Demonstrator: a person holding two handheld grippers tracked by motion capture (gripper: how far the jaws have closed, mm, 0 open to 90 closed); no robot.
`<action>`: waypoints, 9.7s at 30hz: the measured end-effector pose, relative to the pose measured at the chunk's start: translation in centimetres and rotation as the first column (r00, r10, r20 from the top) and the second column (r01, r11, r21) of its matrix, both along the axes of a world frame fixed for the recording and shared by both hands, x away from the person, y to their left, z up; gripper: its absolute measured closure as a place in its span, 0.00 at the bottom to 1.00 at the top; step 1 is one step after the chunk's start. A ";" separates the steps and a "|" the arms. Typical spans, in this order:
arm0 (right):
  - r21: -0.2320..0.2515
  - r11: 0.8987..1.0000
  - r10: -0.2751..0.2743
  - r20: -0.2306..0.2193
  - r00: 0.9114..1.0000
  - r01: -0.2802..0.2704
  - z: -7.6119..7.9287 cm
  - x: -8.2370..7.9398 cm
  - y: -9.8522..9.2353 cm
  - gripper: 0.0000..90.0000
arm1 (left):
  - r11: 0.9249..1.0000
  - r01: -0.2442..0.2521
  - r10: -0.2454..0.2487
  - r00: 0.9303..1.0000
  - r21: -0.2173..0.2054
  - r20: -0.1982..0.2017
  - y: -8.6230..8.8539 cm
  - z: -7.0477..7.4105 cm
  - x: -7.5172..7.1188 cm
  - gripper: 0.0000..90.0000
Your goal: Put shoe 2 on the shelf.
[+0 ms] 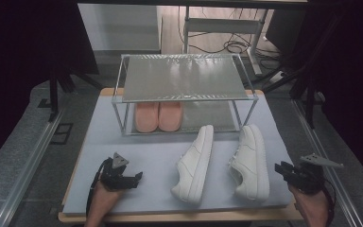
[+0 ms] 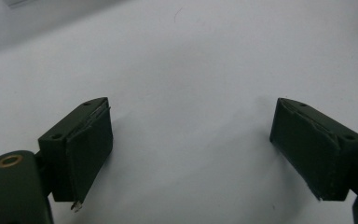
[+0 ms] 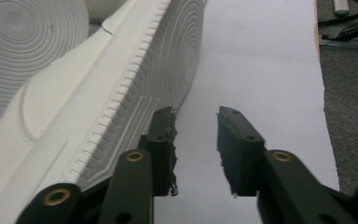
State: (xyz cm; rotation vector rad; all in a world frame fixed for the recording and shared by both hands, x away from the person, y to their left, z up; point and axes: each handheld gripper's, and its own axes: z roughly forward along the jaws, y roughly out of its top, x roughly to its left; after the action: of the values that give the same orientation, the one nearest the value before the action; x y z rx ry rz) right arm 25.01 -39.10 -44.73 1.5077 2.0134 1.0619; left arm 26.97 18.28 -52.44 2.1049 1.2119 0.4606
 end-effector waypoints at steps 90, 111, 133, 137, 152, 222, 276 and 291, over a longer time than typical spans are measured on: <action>-0.140 0.986 -0.093 -0.011 0.996 0.091 -1.1 0.3 -0.8 1.00 | 1.000 -0.002 0.002 1.000 -0.001 0.001 0.0 0.0 0.0 0.15; -0.024 0.990 -0.141 -0.053 0.989 0.139 -3.1 0.8 -2.6 1.00 | 1.000 -0.003 0.003 1.000 -0.001 0.001 0.0 0.0 0.0 0.15; -0.007 0.995 -0.096 -0.073 0.993 0.096 -4.9 1.9 -1.9 0.99 | 1.000 -0.003 0.003 1.000 0.000 0.002 0.0 0.0 0.0 0.15; -0.014 0.995 -0.097 -0.060 0.993 0.096 -4.5 1.7 -2.0 0.97 | 1.000 -0.003 0.003 1.000 0.000 0.003 0.0 0.0 0.0 0.15; 0.004 0.996 -0.087 0.016 0.996 0.087 -1.1 0.4 -2.3 0.98 | 1.000 -0.003 0.003 1.000 0.000 0.003 0.0 0.0 0.0 0.15; -0.006 0.925 0.379 0.024 0.925 -0.379 0.5 0.6 15.9 1.00 | 1.000 -0.003 0.003 1.000 0.002 0.006 0.0 0.0 -0.1 0.15; -0.027 0.889 0.459 0.047 0.887 -0.458 0.4 2.2 19.5 1.00 | 1.000 -0.002 0.002 1.000 0.003 0.008 0.0 0.0 -0.1 0.15; -0.022 0.908 0.420 0.049 0.906 -0.419 0.3 1.1 17.7 1.00 | 1.000 -0.003 0.003 1.000 0.003 0.009 -0.1 0.0 -0.1 0.15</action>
State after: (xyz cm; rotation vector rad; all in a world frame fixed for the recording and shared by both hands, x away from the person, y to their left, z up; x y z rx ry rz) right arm 26.16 -21.37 -44.41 1.0449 2.3631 1.2300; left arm 26.87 18.23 -52.48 2.1019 1.2097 0.4736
